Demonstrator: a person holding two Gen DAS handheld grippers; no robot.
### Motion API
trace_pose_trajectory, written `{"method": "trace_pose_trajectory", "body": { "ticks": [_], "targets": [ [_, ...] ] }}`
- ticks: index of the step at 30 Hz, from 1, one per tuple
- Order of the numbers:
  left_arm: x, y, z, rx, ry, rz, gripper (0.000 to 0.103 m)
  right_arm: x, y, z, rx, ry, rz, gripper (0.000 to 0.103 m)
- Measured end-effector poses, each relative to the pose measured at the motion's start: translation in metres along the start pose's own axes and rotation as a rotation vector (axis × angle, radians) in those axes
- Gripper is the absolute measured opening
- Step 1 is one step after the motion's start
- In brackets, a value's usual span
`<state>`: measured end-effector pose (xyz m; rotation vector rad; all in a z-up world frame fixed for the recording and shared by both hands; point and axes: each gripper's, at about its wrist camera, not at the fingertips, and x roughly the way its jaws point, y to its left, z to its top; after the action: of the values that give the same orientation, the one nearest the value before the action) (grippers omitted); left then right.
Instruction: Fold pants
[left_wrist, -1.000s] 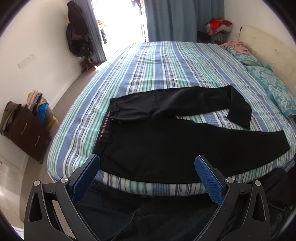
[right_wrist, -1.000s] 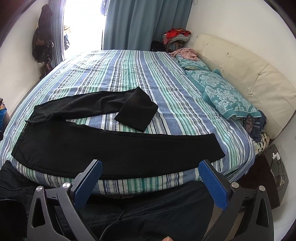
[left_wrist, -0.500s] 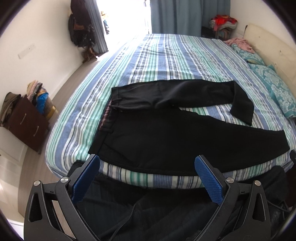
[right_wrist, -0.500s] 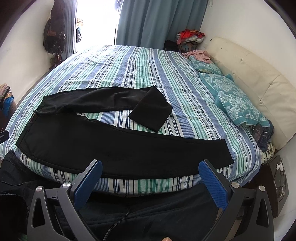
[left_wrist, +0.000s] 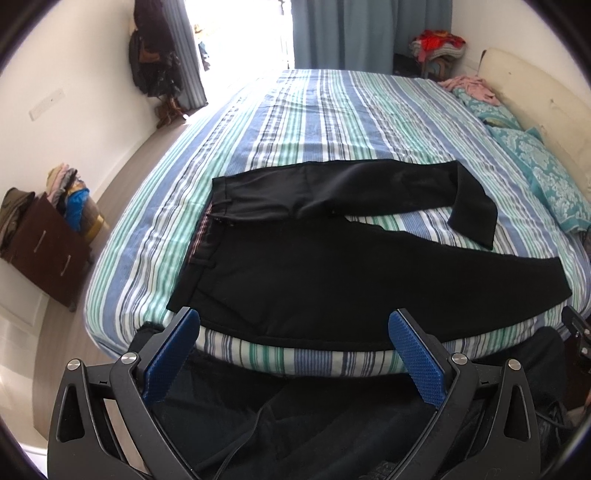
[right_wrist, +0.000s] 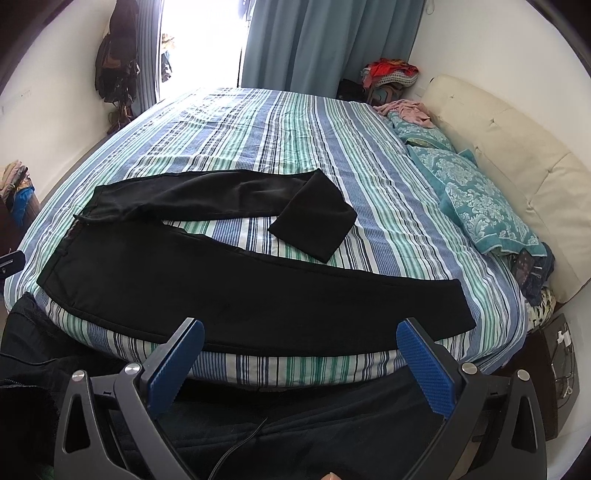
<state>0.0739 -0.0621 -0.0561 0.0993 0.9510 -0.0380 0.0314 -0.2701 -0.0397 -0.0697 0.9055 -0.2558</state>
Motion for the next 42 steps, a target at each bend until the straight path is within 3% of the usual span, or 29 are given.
{"method": "trace_pose_trajectory", "body": {
  "ticks": [42],
  "targets": [
    [0.005,-0.008,-0.005,0.022,0.026,-0.005,0.102,0.010,0.011,-0.006,-0.025,0.025,0.030,0.103]
  ]
}}
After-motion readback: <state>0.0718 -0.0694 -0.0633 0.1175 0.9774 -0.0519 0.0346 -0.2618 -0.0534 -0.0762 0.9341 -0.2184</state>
